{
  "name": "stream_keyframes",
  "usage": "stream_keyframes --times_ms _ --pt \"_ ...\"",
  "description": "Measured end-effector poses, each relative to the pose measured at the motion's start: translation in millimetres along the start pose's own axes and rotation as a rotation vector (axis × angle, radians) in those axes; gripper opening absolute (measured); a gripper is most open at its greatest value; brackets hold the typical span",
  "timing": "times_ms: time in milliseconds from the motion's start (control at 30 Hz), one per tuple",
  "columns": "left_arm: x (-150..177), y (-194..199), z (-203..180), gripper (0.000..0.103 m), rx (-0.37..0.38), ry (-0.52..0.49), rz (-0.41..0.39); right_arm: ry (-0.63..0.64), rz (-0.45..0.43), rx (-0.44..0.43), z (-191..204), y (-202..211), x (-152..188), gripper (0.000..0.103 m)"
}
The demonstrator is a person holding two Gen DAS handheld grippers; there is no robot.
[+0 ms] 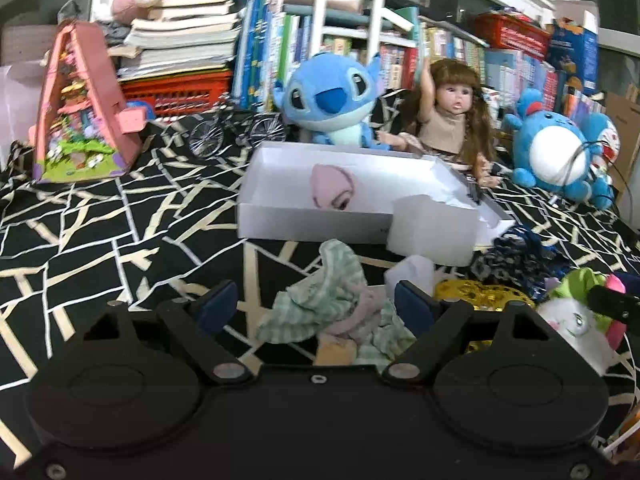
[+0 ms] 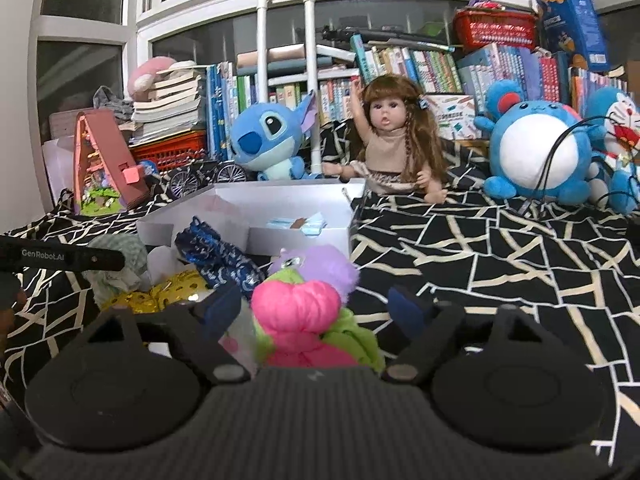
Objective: Organize soft objects
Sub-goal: 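Grasp the plaid cloth with the left tool while the right tool grasps the pink plush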
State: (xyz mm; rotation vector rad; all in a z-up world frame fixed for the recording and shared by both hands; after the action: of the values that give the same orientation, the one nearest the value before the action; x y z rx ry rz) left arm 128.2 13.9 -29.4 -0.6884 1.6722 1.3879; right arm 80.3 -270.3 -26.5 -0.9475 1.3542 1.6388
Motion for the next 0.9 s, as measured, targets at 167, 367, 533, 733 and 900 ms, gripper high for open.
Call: stream_keyframes --times_ms 167,367,533,733,900 --pt "1 0 11 0.066 0.008 0.043 0.023 -0.006 -0.014 0.027 -7 3 -3 0.077" --pt "4 8 17 0.065 -0.006 0.03 0.023 0.012 -0.004 0.045 -7 4 1 0.075" --pt "9 14 17 0.066 -0.016 -0.027 0.02 -0.006 0.038 0.035 -7 -1 11 0.074" --pt "12 17 -5 0.07 0.01 -0.128 0.003 -0.038 0.051 0.028 -5 -4 16 0.067" --pt "6 21 -14 0.072 -0.063 -0.153 -0.038 -0.02 0.027 0.039 -4 4 10 0.066"
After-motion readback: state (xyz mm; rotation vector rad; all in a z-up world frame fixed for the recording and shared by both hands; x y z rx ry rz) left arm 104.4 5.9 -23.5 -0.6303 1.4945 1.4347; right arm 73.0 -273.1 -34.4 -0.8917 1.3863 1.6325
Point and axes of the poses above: each gripper's, at about its wrist camera, not at the fingertips, and y roughly against the way its jaws point, z to its left, x to its underside, the point moved 9 cm from there along -y, roughly the way its jaws point, and after that the axes turned 4 degrees about -y, right-handed, at the moved point
